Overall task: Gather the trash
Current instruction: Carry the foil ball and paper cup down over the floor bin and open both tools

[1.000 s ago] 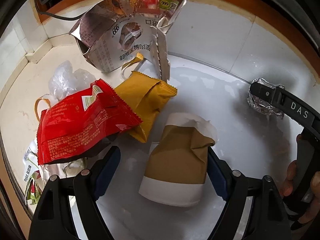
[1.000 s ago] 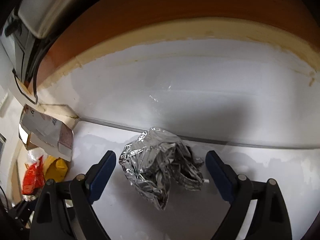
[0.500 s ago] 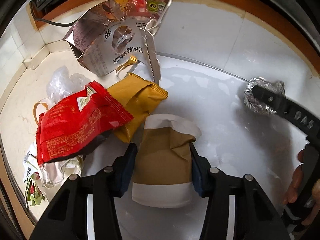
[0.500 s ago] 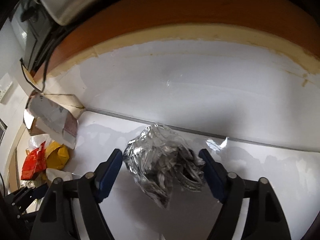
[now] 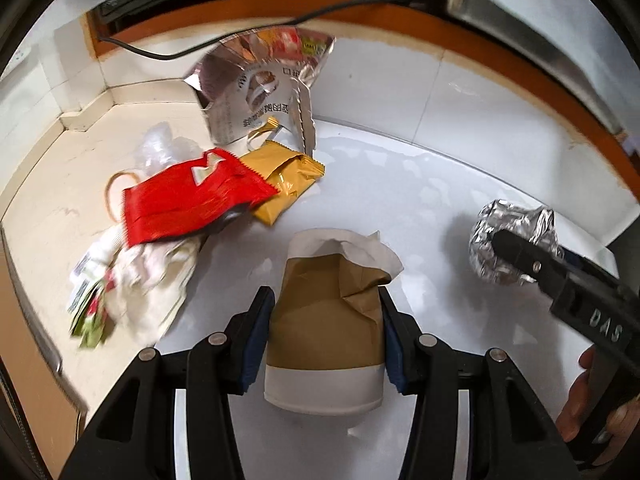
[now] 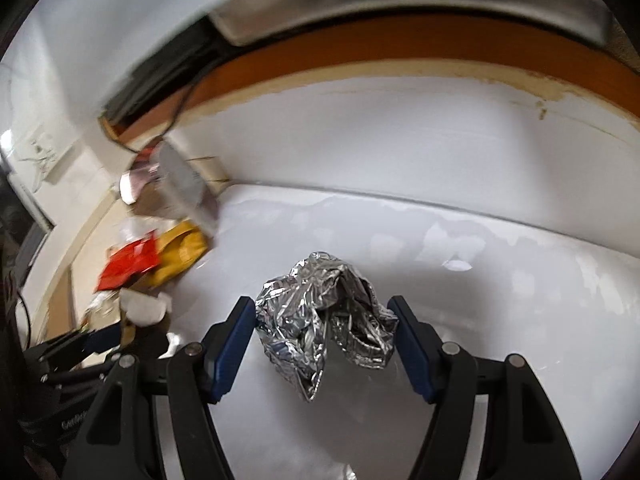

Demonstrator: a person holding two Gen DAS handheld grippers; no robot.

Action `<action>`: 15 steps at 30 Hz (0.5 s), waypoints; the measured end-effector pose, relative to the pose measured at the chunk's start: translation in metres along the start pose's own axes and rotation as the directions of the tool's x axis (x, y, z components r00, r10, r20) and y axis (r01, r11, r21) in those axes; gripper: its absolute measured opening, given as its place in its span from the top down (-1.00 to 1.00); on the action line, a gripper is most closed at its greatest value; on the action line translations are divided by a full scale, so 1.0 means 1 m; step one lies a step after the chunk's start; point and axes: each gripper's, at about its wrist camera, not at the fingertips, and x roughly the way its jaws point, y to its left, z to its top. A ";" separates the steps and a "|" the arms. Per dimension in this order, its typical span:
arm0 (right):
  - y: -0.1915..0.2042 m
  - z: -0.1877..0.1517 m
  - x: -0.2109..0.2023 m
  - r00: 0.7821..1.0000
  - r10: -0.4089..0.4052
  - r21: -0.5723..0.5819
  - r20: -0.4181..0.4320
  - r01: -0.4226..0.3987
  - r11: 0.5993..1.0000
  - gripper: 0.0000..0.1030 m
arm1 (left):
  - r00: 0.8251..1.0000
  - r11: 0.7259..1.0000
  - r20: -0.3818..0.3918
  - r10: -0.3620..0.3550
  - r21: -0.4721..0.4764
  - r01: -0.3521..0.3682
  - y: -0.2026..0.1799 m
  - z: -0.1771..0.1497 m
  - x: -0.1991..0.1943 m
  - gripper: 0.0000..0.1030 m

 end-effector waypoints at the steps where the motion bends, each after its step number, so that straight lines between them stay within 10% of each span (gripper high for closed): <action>1: 0.005 -0.004 -0.006 1.000 0.007 -0.011 0.002 -0.007 1.000 -0.33 | 1.000 1.000 0.003 -0.006 -0.006 0.006 0.002 -0.003 -0.006 0.07; 15: 0.078 -0.069 -0.091 0.994 0.106 -0.147 -0.008 -0.106 0.983 -0.33 | 0.998 0.996 0.028 -0.057 -0.063 0.058 0.036 -0.079 -0.106 0.07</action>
